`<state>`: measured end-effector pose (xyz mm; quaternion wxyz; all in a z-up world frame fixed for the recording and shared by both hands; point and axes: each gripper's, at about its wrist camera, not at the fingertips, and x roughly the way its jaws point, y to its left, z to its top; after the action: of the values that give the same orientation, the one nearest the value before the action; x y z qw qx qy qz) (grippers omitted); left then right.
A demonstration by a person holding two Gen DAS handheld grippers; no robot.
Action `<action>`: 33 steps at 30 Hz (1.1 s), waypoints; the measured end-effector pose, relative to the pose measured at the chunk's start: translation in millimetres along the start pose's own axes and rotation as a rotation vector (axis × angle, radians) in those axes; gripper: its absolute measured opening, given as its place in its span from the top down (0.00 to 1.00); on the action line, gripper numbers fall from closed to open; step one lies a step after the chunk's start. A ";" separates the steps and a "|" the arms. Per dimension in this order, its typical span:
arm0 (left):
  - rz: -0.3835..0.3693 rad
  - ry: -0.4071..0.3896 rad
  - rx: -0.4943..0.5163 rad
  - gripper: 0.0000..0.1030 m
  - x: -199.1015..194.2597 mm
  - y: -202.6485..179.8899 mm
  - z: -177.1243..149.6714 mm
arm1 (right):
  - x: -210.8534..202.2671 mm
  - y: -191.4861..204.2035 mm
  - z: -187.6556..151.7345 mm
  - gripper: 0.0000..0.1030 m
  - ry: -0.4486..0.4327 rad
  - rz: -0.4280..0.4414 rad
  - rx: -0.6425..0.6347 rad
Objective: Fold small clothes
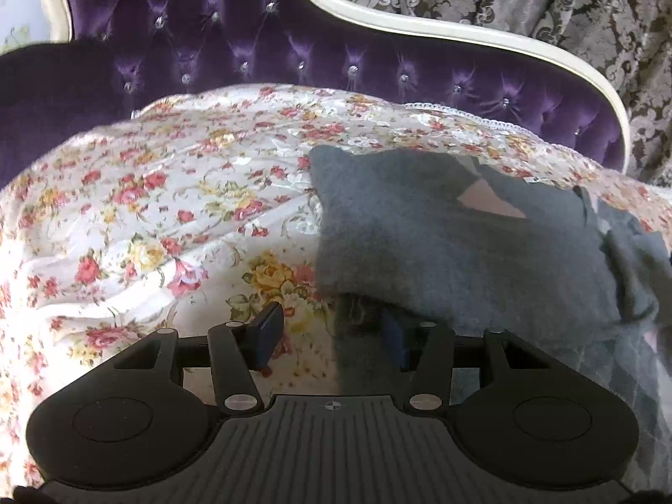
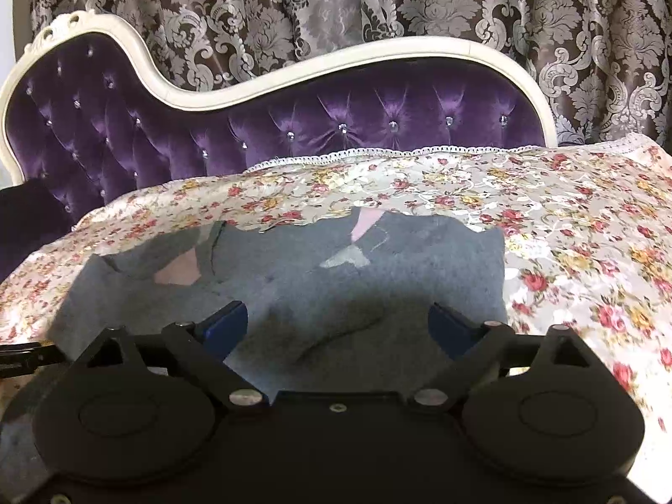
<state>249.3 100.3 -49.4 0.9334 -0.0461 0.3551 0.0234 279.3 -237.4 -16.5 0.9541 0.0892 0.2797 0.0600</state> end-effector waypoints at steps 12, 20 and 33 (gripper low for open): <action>-0.004 -0.010 0.000 0.50 2.4 0.4 -1.5 | 50.8 -10.0 4.7 0.51 0.120 0.062 0.046; -0.008 -0.010 -0.003 0.50 3.0 1.3 -1.4 | -18.4 -15.0 20.0 0.83 -0.034 0.060 0.083; -0.004 -0.011 0.004 0.50 3.5 1.5 -1.4 | -20.6 -39.9 -17.8 0.74 0.170 0.019 0.087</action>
<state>250.8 101.7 -52.9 0.9354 -0.0451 0.3501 0.0212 254.9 -277.3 -28.6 0.9215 0.1280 0.3610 0.0643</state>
